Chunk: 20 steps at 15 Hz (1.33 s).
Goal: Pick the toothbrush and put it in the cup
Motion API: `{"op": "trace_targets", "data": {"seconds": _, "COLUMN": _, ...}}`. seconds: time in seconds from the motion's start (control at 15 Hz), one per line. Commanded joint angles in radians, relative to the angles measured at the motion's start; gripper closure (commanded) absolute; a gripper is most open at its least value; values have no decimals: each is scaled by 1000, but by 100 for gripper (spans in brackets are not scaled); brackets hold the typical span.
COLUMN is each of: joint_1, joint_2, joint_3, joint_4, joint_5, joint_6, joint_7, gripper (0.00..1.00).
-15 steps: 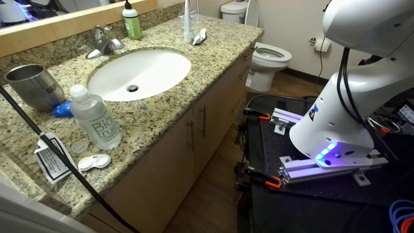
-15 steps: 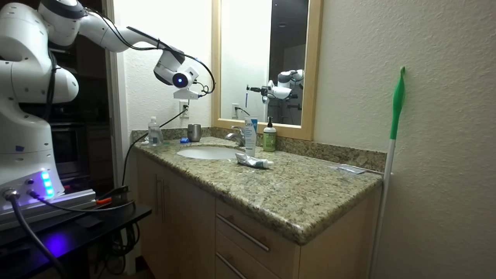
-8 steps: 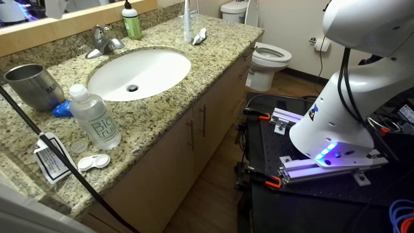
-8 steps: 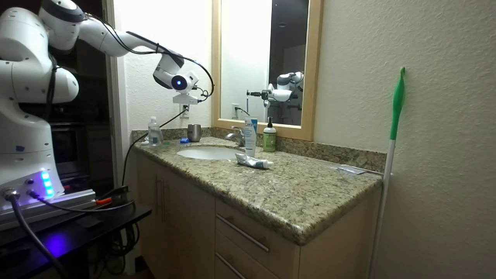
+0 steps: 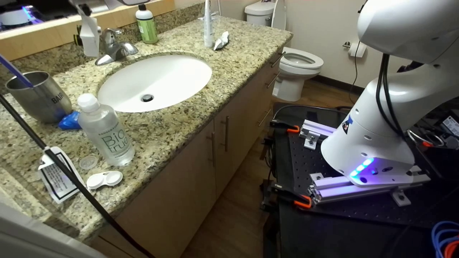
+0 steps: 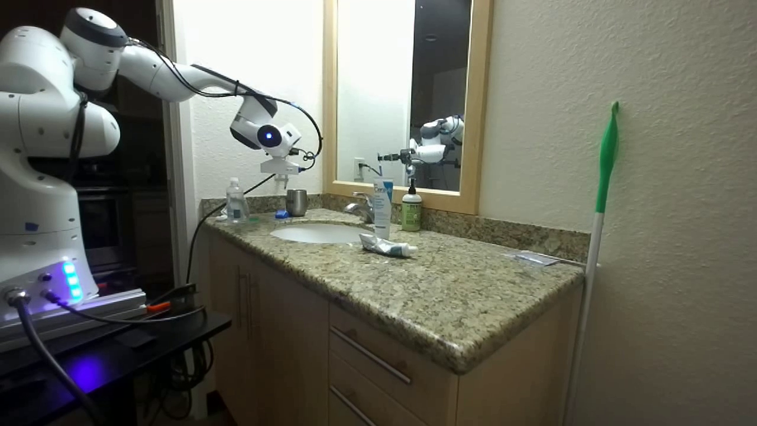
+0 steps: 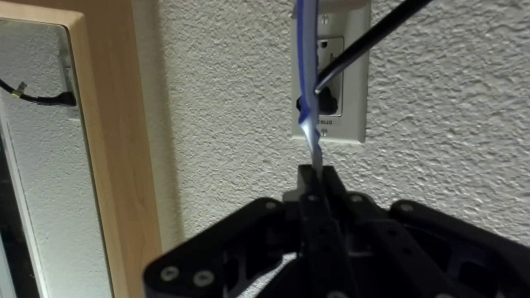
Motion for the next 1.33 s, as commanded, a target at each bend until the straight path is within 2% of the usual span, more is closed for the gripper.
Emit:
{"op": "trace_targets", "data": {"seconds": 0.0, "joint_1": -22, "joint_2": -65, "joint_3": -16, "joint_4": 13, "joint_5": 98, "joint_6": -2, "joint_7": 6, "gripper": 99}}
{"op": "trace_targets", "data": {"seconds": 0.07, "joint_1": -31, "joint_2": -71, "joint_3": -13, "joint_4": 16, "joint_5": 134, "joint_6": 1, "joint_7": -1, "gripper": 99}}
{"op": "trace_targets", "data": {"seconds": 0.13, "joint_1": -88, "joint_2": 63, "joint_3": 61, "joint_4": 32, "joint_5": 75, "joint_6": 63, "joint_7": -92, "gripper": 99}}
{"op": "trace_targets", "data": {"seconds": 0.2, "joint_1": -96, "joint_2": 40, "joint_3": 62, "joint_4": 38, "joint_5": 81, "joint_6": 72, "joint_7": -92, "gripper": 99}}
{"op": "trace_targets", "data": {"seconds": 0.27, "joint_1": -36, "joint_2": 2, "joint_3": 10, "joint_4": 10, "joint_5": 79, "joint_6": 37, "joint_7": -31, "gripper": 94}}
{"op": "trace_targets", "data": {"seconds": 0.47, "joint_1": -68, "joint_2": 5, "joint_3": 24, "joint_4": 20, "joint_5": 79, "joint_6": 44, "joint_7": -47, "gripper": 94}}
{"op": "trace_targets", "data": {"seconds": 0.53, "joint_1": -69, "joint_2": 5, "joint_3": 26, "joint_4": 21, "joint_5": 79, "joint_6": 44, "joint_7": -48, "gripper": 99}}
{"op": "trace_targets", "data": {"seconds": 0.67, "joint_1": -112, "joint_2": 39, "joint_3": 84, "joint_4": 61, "joint_5": 77, "joint_6": 93, "joint_7": -107, "gripper": 99}}
{"op": "trace_targets", "data": {"seconds": 0.93, "joint_1": -178, "joint_2": 5, "joint_3": 165, "joint_4": 149, "joint_5": 77, "joint_6": 171, "joint_7": -156, "gripper": 99}}
{"op": "trace_targets", "data": {"seconds": 1.0, "joint_1": -115, "joint_2": 4, "joint_3": 105, "joint_4": 91, "joint_5": 77, "joint_6": 127, "joint_7": -107, "gripper": 94}}
{"op": "trace_targets", "data": {"seconds": 1.27, "joint_1": -143, "joint_2": 3, "joint_3": 138, "joint_4": 121, "joint_5": 77, "joint_6": 151, "joint_7": -126, "gripper": 94}}
